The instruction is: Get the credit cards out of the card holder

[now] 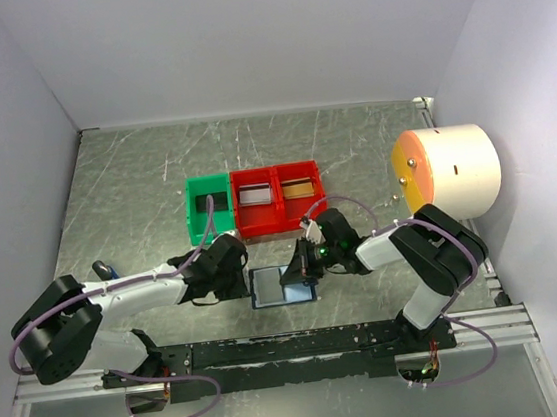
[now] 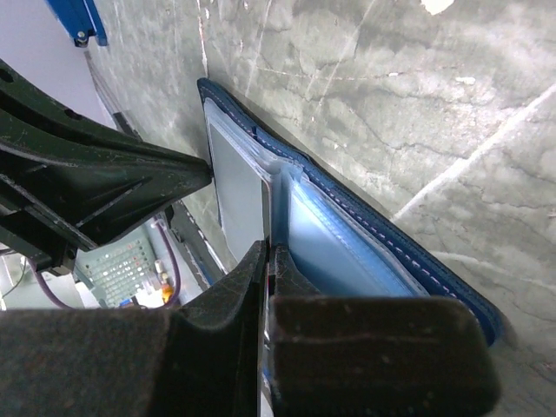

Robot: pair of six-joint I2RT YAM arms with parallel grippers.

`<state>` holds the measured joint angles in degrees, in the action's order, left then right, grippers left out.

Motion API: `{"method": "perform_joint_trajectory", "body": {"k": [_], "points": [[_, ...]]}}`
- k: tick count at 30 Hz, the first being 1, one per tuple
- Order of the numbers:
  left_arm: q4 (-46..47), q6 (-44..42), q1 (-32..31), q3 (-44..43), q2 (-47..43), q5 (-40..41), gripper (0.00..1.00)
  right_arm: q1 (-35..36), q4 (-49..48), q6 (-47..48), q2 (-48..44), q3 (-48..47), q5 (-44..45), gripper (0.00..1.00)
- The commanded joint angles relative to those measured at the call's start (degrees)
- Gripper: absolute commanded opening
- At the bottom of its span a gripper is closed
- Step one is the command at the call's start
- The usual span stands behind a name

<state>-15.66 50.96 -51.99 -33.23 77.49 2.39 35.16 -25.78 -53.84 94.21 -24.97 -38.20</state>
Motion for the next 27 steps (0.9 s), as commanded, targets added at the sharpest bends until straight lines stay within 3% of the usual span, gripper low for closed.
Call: {"method": "perform_joint_trajectory", "body": {"k": [1, 8, 13, 17, 22, 27], "points": [[-2.2, -1.2, -0.3, -0.4, -1.3, 1.8, 0.17, -1.0, 2.7, 3.3, -0.7, -0.7, -2.1, 0.00], [-3.9, -1.8, -0.4, -2.3, -1.6, 3.4, 0.19, -3.1, 8.8, 8.5, -0.6, -3.0, -4.9, 0.00], [3.4, -4.6, -0.3, -4.0, -4.7, -1.9, 0.37, -3.1, 5.1, 5.5, 0.1, -1.1, -4.4, 0.00], [8.9, -5.7, -0.4, -5.0, -1.5, -7.3, 0.49, -3.1, 4.1, 4.3, 0.4, -0.4, -3.1, 0.00], [0.6, -5.4, -3.3, -11.4, 7.4, -1.7, 0.57, -3.1, 3.8, 3.5, 0.2, -0.4, -2.4, 0.00], [-10.8, -3.4, -6.7, -17.1, 15.0, 7.4, 0.53, -3.2, 5.8, 4.1, -0.9, -1.2, -0.9, 0.00]]}}
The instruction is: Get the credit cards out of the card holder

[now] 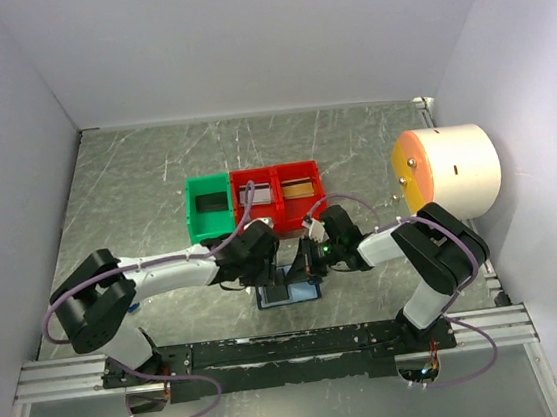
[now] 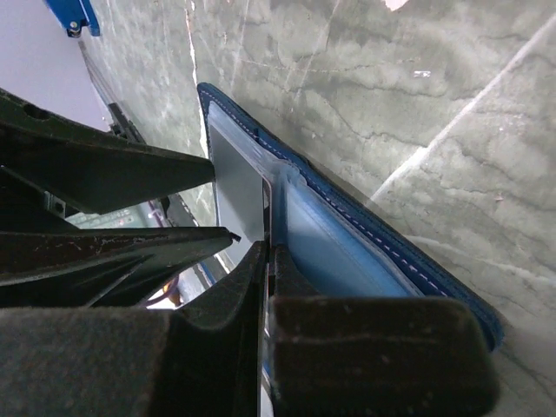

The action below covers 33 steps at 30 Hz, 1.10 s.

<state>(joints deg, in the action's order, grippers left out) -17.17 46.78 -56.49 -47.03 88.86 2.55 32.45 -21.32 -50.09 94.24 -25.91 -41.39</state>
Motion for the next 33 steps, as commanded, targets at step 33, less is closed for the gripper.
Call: {"method": "perform_joint_trajectory", "body": {"k": [33], "points": [[-4.9, 3.6, -4.3, 4.3, 1.8, 9.3, 0.18, 1.8, 2.9, 3.4, 1.8, -1.2, 2.4, 0.20]]}}
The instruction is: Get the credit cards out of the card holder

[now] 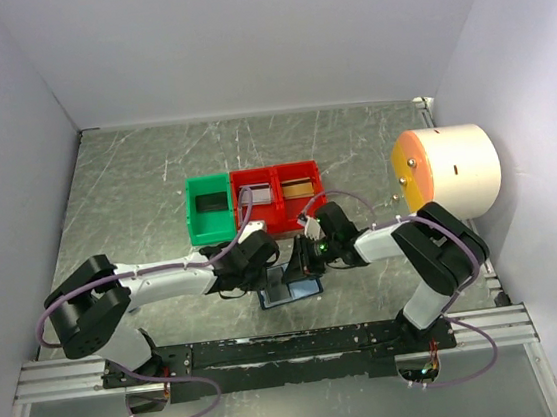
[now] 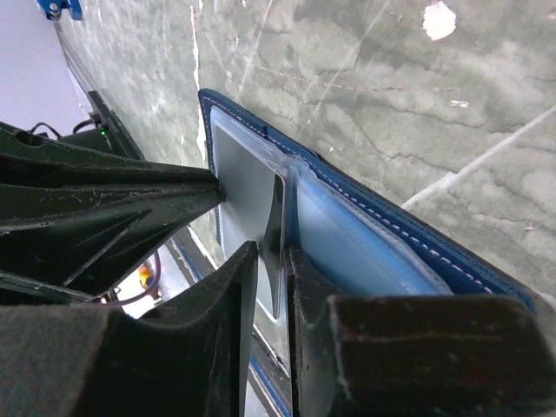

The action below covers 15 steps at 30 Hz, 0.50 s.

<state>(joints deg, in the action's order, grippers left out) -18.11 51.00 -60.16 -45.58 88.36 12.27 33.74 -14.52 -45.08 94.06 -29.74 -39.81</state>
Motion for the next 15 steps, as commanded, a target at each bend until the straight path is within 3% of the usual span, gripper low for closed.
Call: {"method": "perform_joint_trajectory", "body": {"k": [1, 5, 8, 15], "points": [[-3.7, -0.5, -0.7, 3.1, 2.2, -0.6, 0.18, 0.5, -6.4, -3.0, 2.1, 3.6, -0.3, 0.19], [-2.3, -0.1, -0.7, 4.1, 2.0, -1.1, 0.16, 0.5, -17.6, -9.8, 2.7, 6.9, -4.4, 0.01], [-2.6, 0.2, -0.8, 4.2, 2.2, -0.8, 0.14, 0.0, -20.1, -12.0, 1.4, 8.1, -4.2, 0.00], [-2.9, 0.8, -0.9, 5.5, 0.9, 0.5, 0.14, -4.7, -14.8, -8.1, -1.3, 9.4, -4.7, 0.00]]}}
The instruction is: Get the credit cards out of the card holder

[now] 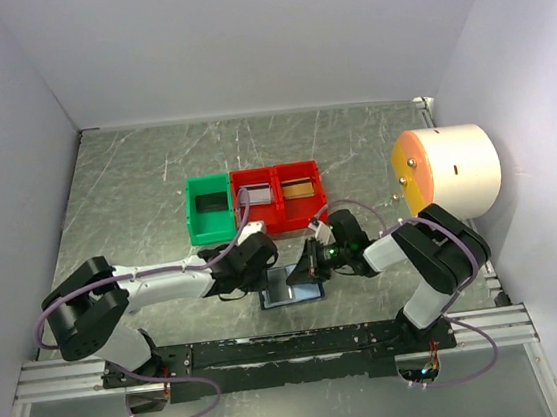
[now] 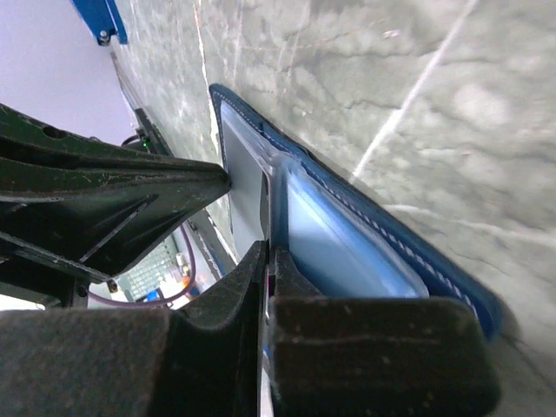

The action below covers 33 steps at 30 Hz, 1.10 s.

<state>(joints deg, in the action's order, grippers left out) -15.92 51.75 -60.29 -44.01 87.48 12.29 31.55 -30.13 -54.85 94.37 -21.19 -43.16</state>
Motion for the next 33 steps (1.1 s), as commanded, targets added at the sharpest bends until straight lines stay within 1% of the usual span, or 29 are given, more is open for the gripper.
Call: {"method": "perform_joint_trajectory", "body": {"k": [1, 8, 21, 27, 29, 30, 31, 33], "points": [[-5.1, 0.1, -0.8, 4.1, 1.6, 0.7, 0.14, -2.8, 0.7, 1.8, -1.6, 1.2, -1.7, 0.00], [-6.4, 0.3, -0.8, 4.5, 1.0, 2.2, 0.14, -3.8, 2.6, 3.6, -2.6, 2.0, -2.6, 0.00], [-6.1, -0.2, -0.8, 4.6, 0.7, 2.3, 0.14, -9.3, 13.7, 13.6, -5.2, -0.5, -6.3, 0.00], [-6.0, 0.3, -0.8, 4.7, 0.9, 2.2, 0.14, -11.7, 18.9, 18.8, -4.7, -1.5, -8.6, 0.00], [-6.0, 0.5, -0.8, 4.4, 0.0, 1.9, 0.16, -12.0, 23.1, 21.0, -4.9, -2.3, -5.9, 0.00], [-5.8, 0.6, -0.8, 4.1, -0.7, 1.5, 0.21, -12.0, 22.9, 20.4, -5.1, -1.9, -5.2, 0.00], [-5.3, 0.8, -0.8, 3.9, -1.6, 1.0, 0.26, -12.0, 21.5, 18.9, -5.3, -1.2, -4.7, 0.00], [-3.7, 1.2, -0.8, 3.5, -3.5, -0.8, 0.37, -11.4, 16.0, 13.0, -5.8, 1.6, -4.1, 0.00]]}}
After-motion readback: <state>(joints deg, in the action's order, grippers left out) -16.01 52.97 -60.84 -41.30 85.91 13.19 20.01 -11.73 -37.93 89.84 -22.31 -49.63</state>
